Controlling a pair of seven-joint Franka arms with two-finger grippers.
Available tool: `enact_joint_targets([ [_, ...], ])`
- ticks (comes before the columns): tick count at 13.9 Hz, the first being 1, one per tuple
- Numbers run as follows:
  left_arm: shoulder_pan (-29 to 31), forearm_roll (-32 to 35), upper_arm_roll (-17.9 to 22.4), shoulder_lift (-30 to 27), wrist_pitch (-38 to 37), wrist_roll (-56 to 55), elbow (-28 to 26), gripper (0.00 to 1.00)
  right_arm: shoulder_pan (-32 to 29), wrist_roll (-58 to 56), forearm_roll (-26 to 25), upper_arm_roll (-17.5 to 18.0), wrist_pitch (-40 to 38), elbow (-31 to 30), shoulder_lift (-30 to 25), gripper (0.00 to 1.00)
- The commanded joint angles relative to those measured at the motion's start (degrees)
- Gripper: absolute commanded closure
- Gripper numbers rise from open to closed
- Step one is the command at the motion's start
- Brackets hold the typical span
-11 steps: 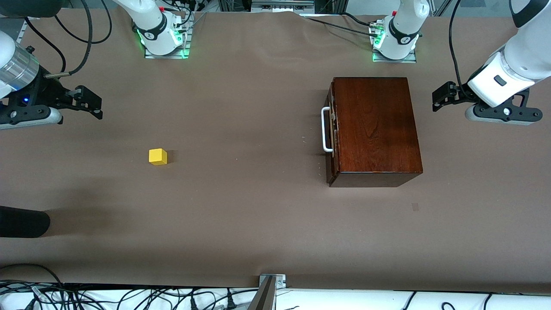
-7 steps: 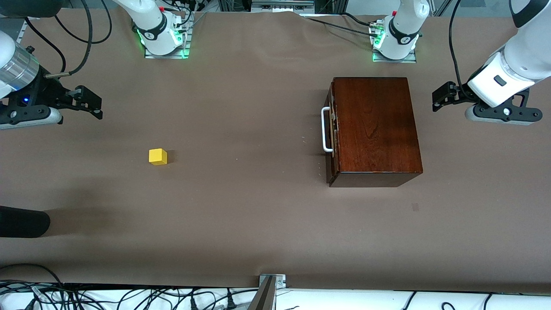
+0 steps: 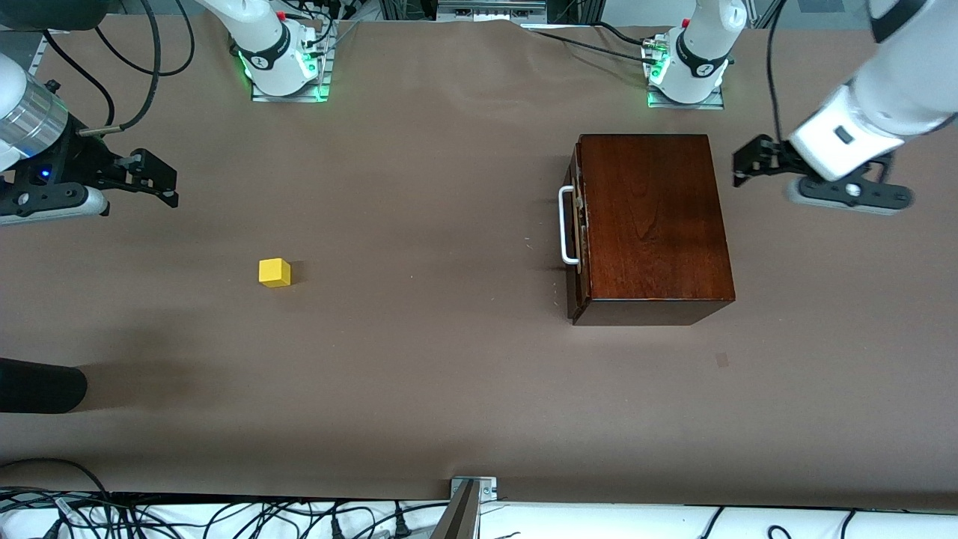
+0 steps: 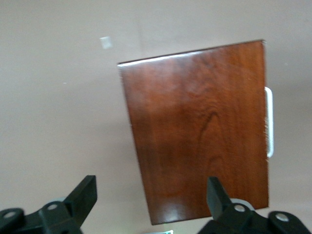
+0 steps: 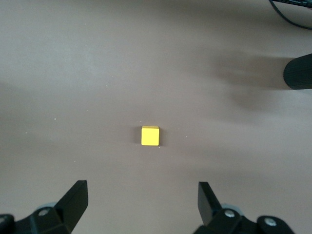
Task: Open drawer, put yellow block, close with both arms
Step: 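Move the left gripper toward the white drawer handle of the wooden box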
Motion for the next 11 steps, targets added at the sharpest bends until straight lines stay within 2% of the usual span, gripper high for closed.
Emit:
enact_joint_targets([
  [1,-0.1,-1.1,-7.4,2.8,-0.8,-0.7,1.6,0.0,-0.3,-0.9,1.1,-0.3,-0.2,0.8,0.1,0.0],
  [4,-0.6,0.1,-14.2,8.5,6.0,-9.6,1.6,0.0,-0.3,-0.9,0.9,-0.3,-0.1,0.8,0.1,0.0],
  [6,-3.7,3.0,-15.1,11.8,10.0,-18.6,1.6,0.0,-0.1,-0.9,0.2,-0.3,-0.1,0.9,0.1,0.0],
  [8,-8.9,9.2,-15.1,15.2,12.9,-27.7,1.0,0.0,0.1,-0.9,-0.1,-0.3,0.2,1.1,0.2,0.0],
  [11,-14.2,17.3,-15.1,19.7,14.0,-36.6,0.4,0.0,0.3,-1.0,-2.2,-0.1,0.7,1.3,0.6,0.0],
])
